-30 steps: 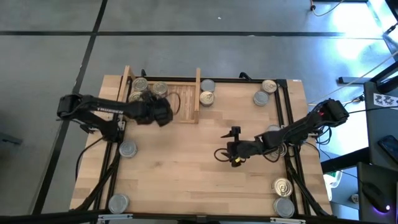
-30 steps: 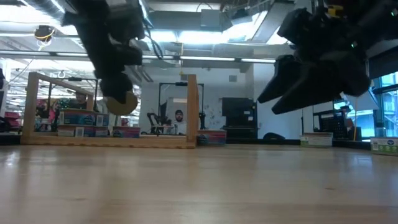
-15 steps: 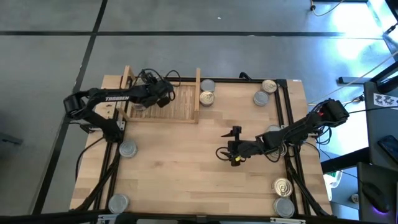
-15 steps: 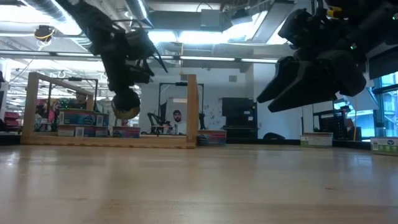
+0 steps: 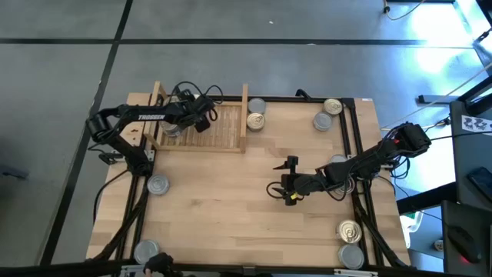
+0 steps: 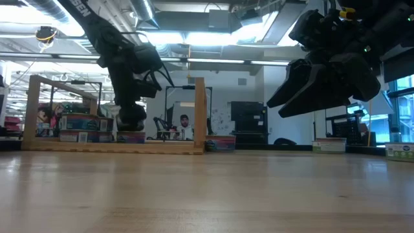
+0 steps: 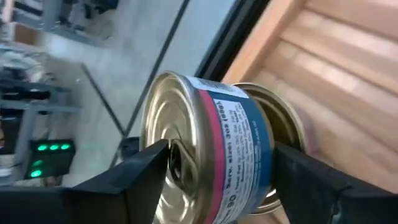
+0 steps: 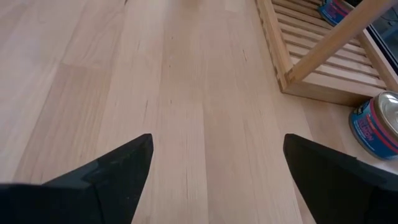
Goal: Stack canned seafood by type on shelf
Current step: Stack the blue tuna can on top of the other blue tuna can on the shelf, then move the blue tuna can from the top center to the center
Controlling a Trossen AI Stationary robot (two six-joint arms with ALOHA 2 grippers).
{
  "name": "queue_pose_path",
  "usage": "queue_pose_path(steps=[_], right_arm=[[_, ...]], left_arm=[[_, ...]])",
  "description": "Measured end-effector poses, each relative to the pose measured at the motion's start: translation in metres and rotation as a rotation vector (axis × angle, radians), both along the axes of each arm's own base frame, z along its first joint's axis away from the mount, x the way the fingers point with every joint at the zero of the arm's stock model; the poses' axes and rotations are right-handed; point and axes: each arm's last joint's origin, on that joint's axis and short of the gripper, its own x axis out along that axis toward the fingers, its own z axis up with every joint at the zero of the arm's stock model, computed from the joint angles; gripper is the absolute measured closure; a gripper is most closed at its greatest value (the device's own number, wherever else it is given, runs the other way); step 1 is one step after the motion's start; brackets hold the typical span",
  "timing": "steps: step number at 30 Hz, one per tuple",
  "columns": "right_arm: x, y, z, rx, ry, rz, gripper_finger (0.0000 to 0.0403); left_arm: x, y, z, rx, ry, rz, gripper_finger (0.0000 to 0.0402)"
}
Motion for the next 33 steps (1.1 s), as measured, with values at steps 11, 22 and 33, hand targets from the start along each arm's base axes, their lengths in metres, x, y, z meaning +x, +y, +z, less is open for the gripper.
queue_pose_path(steps=[11,22,33], right_arm=[[0.000,-0.001,0.000,-0.017,-0.007,-0.021,0.0043],[0.000,-0.001,0.001,-0.017,-0.010,-0.022,0.0043],[0.006,-0.019,0.003,-0.038,-0.057,-0.165,0.0043]], left_arm=[[-0.002,-0.012,0.035,-0.018,-0.068,-0.035,0.0116],[0.017,-0.055,0.047,-0.235,-0.272,-0.082,0.0117],[0.054,-0.199,0.041,-0.400,-0.547,-0.411,0.0117]])
